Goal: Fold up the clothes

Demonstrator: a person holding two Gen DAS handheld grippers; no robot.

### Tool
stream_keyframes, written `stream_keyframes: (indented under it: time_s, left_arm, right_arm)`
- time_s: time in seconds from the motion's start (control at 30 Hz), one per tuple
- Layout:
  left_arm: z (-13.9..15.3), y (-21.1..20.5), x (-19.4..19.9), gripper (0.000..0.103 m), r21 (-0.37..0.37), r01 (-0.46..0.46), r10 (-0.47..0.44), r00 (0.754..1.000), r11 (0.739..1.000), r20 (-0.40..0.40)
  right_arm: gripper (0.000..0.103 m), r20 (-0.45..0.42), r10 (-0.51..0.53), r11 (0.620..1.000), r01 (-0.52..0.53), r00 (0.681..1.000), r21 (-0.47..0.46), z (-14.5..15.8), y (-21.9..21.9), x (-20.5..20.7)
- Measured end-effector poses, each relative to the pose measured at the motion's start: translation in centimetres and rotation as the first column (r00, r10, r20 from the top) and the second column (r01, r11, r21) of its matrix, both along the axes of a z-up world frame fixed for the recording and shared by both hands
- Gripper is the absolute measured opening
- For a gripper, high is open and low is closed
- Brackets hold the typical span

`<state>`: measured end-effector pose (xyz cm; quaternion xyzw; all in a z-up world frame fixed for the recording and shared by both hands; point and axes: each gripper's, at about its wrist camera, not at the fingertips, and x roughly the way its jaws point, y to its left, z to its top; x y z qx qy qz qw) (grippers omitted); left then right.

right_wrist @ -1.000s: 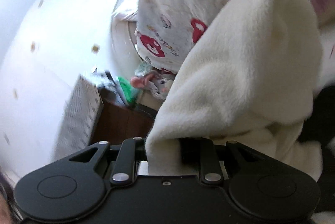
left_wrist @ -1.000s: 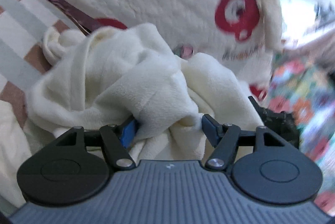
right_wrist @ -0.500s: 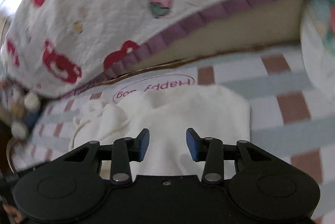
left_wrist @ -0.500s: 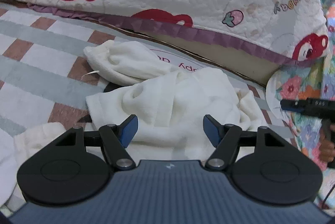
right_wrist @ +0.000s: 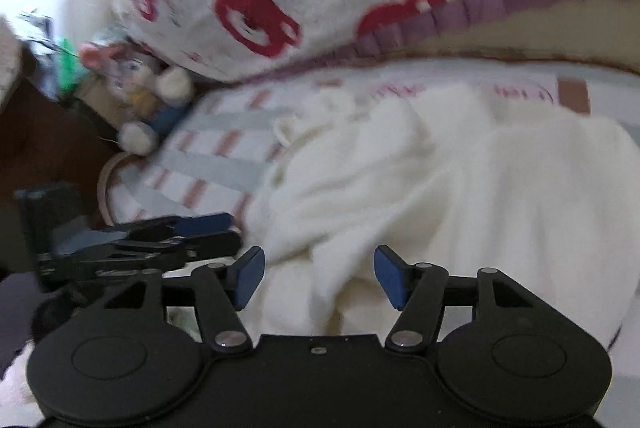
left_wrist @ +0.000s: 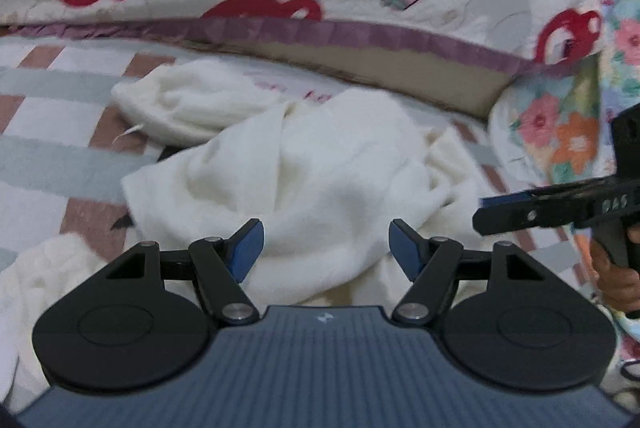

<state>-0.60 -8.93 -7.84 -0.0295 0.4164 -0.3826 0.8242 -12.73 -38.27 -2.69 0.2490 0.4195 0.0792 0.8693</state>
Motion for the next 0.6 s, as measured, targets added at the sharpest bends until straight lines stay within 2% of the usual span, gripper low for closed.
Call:
stream_keyframes:
  time_s: [0.07,0.17,0.2,0.23,0.27,0.33,0.4,0.47,0.53,0.57,0.6]
  left_arm:
    - [-0.5,0.3,0.5,0.068,0.033,-0.039,0.039,0.999,0.999,-0.011]
    - [-1.3,0.8,1.1,0.068,0.083,-0.096,0.099,0.995,0.992,-0.024]
    - [-1.5,1.0,1.4,0.068,0.100,-0.115,0.118,0.993,0.988,-0.028]
    - [-1.7,1.5,1.7,0.068,0.067,-0.121,0.125,0.991,0.990,-0.054]
    - [-1.9,1.9,2.1,0.068,0.033,-0.128,0.130,0.988,0.991,-0.080]
    - [-2.9,2.3,3.0,0.068,-0.008,-0.131,0.129,0.984,0.991,-0.125]
    - [-3.4,2.4,3.3,0.066,-0.018,-0.138,0.135,0.981,0.990,-0.141]
    - [-3.2,2.5,3.1,0.055,-0.045,-0.126,0.118,0.983,0.991,-0.143]
    - [-2.4,2.3,2.5,0.046,-0.057,-0.096,0.090,0.990,0.994,-0.107]
    - [-2.1,2.2,2.3,0.036,-0.059,-0.085,0.079,0.992,0.995,-0.095]
    - [-1.8,2.0,2.1,0.031,-0.060,-0.073,0.068,0.994,0.995,-0.083]
  right_arm:
    - [0.066,-0.053,-0.032,0.998,0.029,0.998,-0.060,-0.9,0.8,0.4]
    - [0.068,-0.060,0.013,0.989,-0.022,0.998,-0.146,-2.4,2.2,1.1]
    - [0.064,-0.046,0.040,0.982,-0.047,0.998,-0.183,-2.6,2.6,1.0]
    - [0.040,-0.023,0.058,0.972,-0.062,0.998,-0.226,-2.4,3.1,1.0]
    - [0.027,0.014,0.054,0.968,-0.049,0.998,-0.245,-1.7,3.2,0.7]
    - [0.015,0.087,0.045,0.960,-0.019,0.995,-0.279,-0.2,3.4,0.2]
    - [0.013,0.143,0.021,0.947,0.026,0.989,-0.319,1.3,3.4,-0.5]
    - [0.012,0.190,-0.002,0.928,0.072,0.982,-0.365,2.7,3.3,-1.1]
    - [0.011,0.225,-0.029,0.914,0.117,0.974,-0.388,3.9,2.8,-1.8]
    - [0.011,0.235,-0.041,0.908,0.134,0.971,-0.397,4.3,2.4,-2.0]
    - [0.011,0.245,-0.052,0.901,0.151,0.968,-0.407,4.7,2.1,-2.2]
